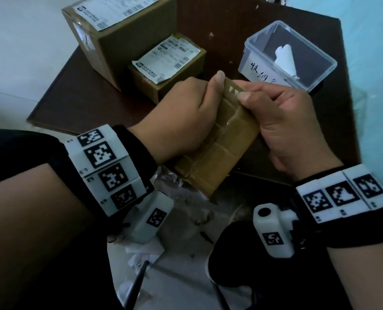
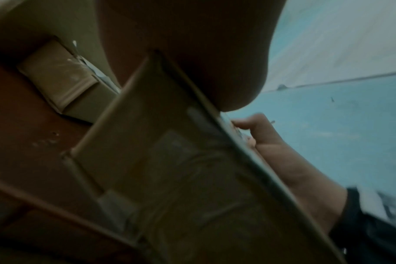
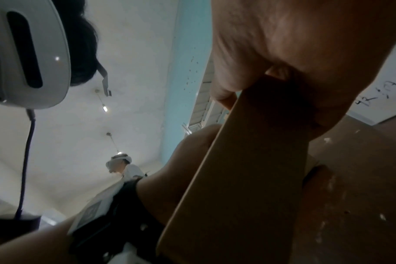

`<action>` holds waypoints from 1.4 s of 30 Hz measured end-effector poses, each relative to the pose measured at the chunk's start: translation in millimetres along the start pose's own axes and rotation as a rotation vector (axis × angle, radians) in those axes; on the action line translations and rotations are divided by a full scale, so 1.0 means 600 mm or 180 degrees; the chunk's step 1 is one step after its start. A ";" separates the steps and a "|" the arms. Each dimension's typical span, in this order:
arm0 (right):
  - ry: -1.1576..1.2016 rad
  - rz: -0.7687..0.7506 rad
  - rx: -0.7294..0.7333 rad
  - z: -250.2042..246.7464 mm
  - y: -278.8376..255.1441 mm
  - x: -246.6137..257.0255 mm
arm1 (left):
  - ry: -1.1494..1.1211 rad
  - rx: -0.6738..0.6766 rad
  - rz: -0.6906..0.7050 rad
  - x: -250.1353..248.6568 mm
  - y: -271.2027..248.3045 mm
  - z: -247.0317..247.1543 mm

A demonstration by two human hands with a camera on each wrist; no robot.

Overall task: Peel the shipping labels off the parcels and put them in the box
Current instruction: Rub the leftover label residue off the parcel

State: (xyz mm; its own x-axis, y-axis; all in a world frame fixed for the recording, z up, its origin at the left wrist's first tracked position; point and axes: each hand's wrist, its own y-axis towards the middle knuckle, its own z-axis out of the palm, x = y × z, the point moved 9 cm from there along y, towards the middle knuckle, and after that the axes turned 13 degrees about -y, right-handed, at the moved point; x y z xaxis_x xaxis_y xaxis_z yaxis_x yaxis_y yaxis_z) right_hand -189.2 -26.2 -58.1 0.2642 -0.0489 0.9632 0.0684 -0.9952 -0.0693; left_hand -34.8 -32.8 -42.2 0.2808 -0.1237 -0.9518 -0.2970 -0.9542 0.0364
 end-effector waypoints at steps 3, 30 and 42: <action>-0.0122 -0.0017 -0.0299 0.000 -0.006 -0.006 | 0.0197 -0.0050 0.0084 0.003 -0.004 0.009; -0.0073 -0.0150 0.0211 0.001 0.004 0.003 | 0.0218 0.0076 0.0006 -0.003 0.004 0.001; -0.0616 -0.0283 -0.0162 0.003 -0.006 0.008 | 0.0325 0.0140 -0.0120 0.013 0.001 0.009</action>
State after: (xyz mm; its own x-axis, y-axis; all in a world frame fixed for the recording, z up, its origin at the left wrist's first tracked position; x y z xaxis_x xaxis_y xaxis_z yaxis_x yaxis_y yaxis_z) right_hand -186.4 -22.5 -53.9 0.4392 0.0513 0.8969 0.0521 -0.9981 0.0315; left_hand -37.9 -32.9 -51.0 0.3834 -0.1173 -0.9161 -0.3238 -0.9460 -0.0144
